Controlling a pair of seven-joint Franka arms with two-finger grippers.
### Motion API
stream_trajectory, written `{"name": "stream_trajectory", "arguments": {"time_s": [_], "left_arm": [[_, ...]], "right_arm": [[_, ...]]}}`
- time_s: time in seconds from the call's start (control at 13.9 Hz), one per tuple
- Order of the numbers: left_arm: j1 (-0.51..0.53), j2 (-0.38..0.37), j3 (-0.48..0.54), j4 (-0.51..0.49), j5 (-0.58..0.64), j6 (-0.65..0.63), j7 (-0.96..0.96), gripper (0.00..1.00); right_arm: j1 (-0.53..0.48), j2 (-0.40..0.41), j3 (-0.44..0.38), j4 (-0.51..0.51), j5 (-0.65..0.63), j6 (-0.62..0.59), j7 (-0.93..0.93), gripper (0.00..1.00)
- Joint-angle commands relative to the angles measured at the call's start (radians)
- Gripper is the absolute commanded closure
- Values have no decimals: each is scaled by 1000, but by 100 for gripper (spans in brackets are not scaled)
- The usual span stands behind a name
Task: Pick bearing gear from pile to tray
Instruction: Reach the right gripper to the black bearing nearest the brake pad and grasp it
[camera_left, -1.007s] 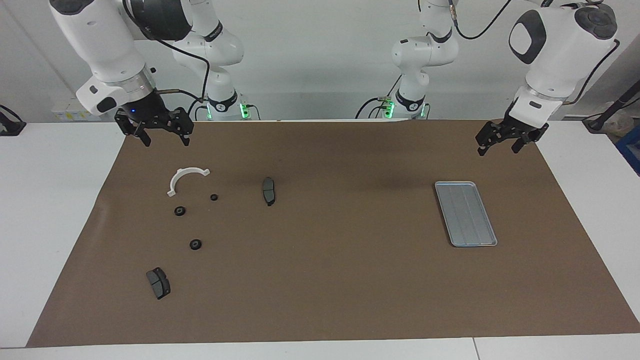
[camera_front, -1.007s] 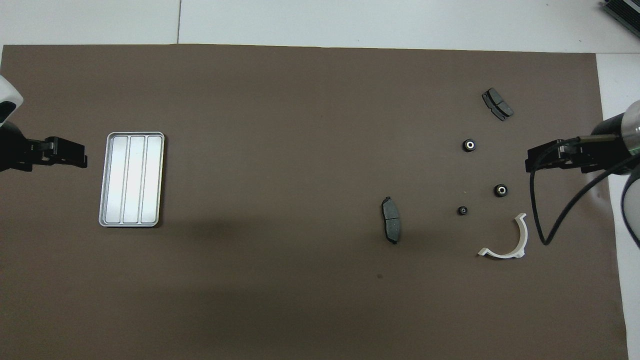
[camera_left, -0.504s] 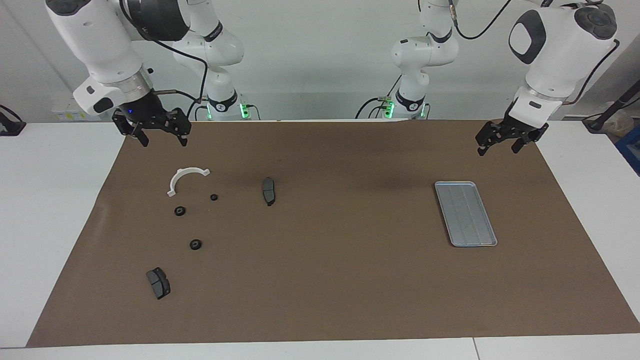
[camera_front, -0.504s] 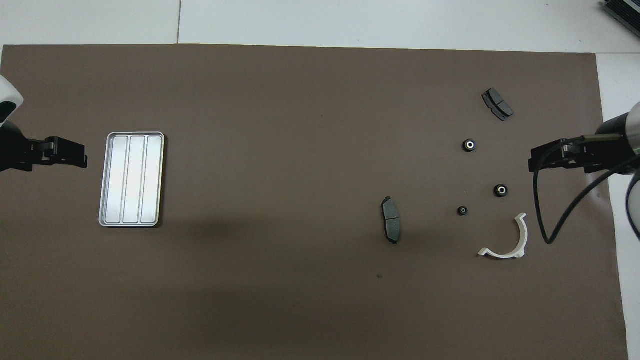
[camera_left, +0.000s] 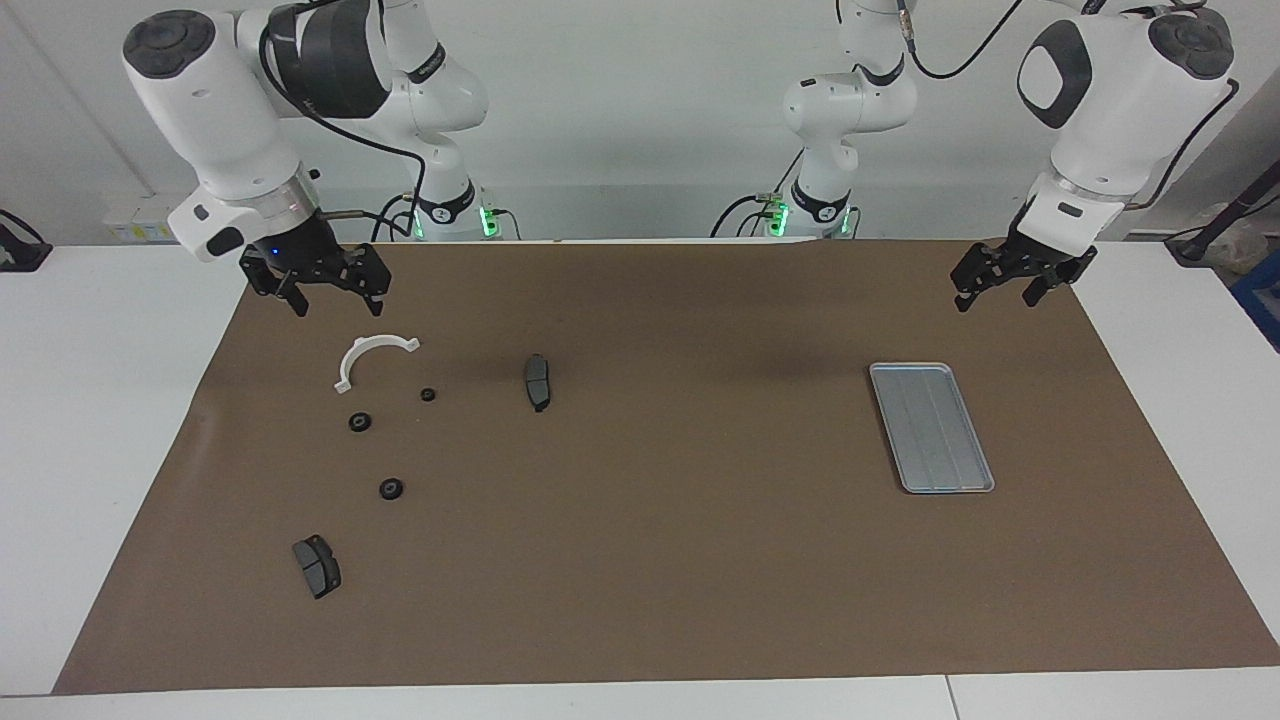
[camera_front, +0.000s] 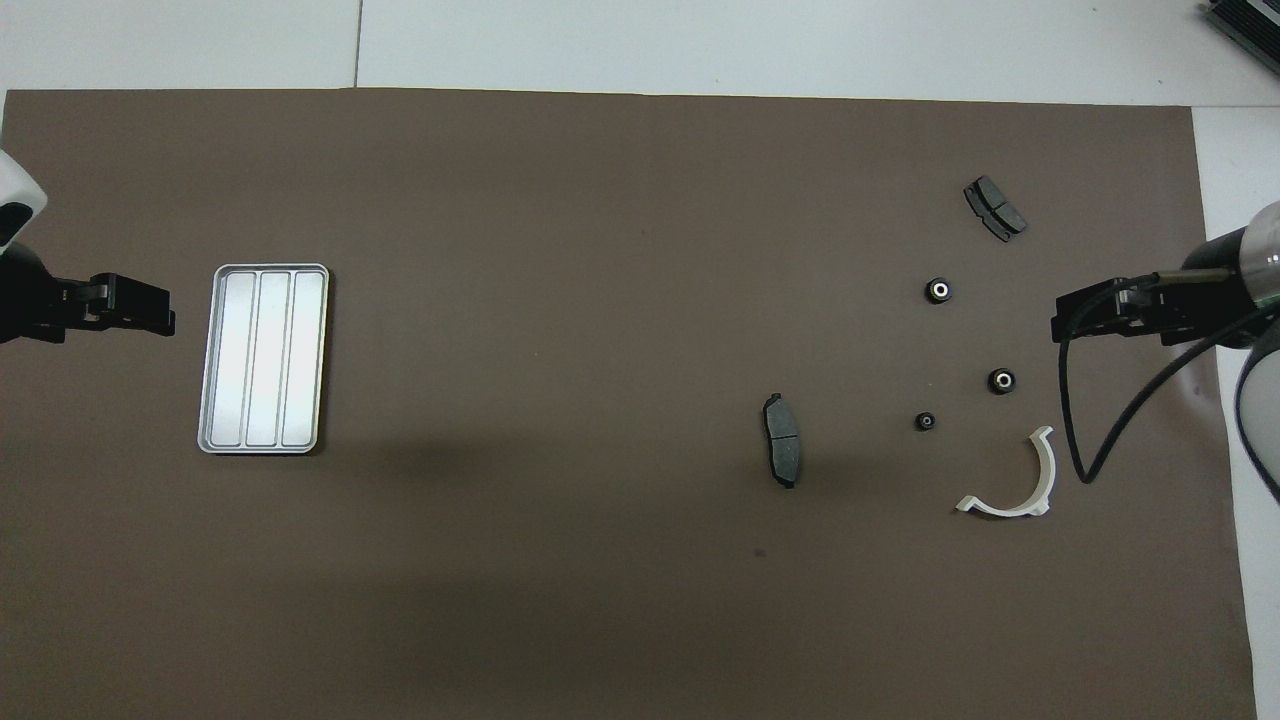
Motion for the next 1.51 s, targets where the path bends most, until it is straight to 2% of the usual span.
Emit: {"name": "stream_trajectory", "arguments": {"time_s": [0.0, 0.29, 0.72, 1.01, 1.44], "left_arm": [[-6, -28, 5, -29, -5, 0, 5, 0], [-6, -28, 5, -29, -5, 2, 5, 0], [-6, -28, 4, -31, -5, 2, 5, 0], [-6, -28, 4, -29, -5, 0, 5, 0], [-6, -28, 5, -31, -5, 2, 5, 0]], "right_arm": [[-14, -52, 7, -120, 6, 84, -20, 0], [-12, -46, 8, -269, 6, 240, -36, 0], [23, 20, 10, -439, 8, 495, -37, 0], [34, 80, 10, -467, 8, 578, -37, 1], [41, 112, 11, -528, 8, 672, -39, 16]]}}
